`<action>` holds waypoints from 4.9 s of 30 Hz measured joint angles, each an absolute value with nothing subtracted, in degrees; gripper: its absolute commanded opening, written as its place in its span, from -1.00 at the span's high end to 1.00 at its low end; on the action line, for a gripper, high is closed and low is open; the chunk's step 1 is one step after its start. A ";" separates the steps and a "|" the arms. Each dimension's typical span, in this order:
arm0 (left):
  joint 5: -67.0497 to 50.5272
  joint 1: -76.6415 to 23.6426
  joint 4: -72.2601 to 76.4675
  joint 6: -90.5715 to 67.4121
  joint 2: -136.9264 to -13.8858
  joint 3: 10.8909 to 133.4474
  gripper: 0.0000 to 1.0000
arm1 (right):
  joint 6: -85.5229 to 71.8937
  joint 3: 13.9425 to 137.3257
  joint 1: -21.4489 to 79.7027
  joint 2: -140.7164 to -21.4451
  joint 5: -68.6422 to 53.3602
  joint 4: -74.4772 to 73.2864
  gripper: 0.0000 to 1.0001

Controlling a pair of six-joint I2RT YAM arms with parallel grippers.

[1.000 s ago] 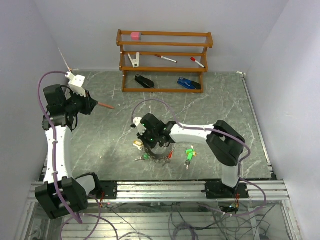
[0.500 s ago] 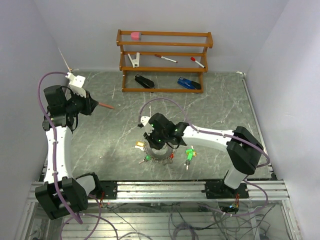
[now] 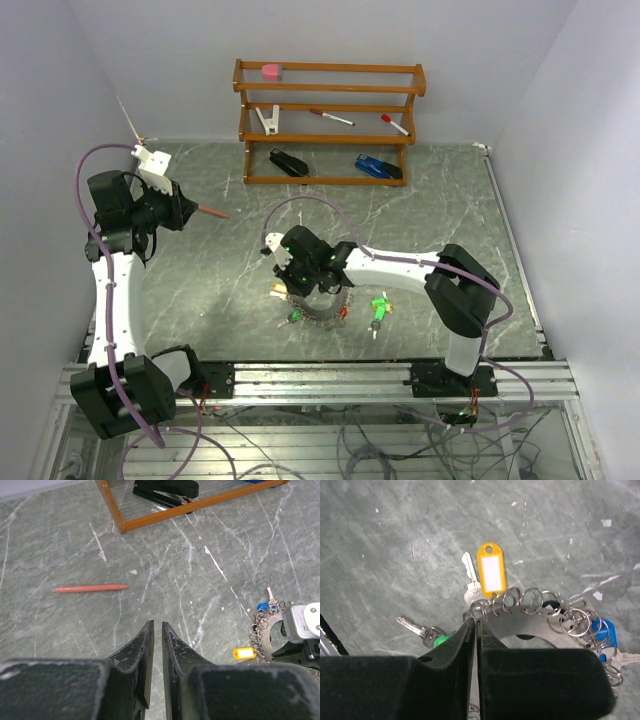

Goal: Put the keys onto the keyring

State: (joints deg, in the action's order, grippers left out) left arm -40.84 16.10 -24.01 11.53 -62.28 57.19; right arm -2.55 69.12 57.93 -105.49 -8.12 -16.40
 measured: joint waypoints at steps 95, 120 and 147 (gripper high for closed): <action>-47.86 16.10 -23.79 9.15 -61.30 59.18 -0.13 | -5.15 63.90 57.45 -106.83 -4.51 -8.19 1.00; -54.26 7.44 -24.45 9.69 -61.49 59.75 -0.21 | -7.35 58.83 57.43 -86.89 1.10 -7.42 1.00; -66.24 -8.29 -19.20 5.56 -67.61 69.06 -0.26 | -17.32 68.20 57.43 -63.92 -11.07 -18.00 1.00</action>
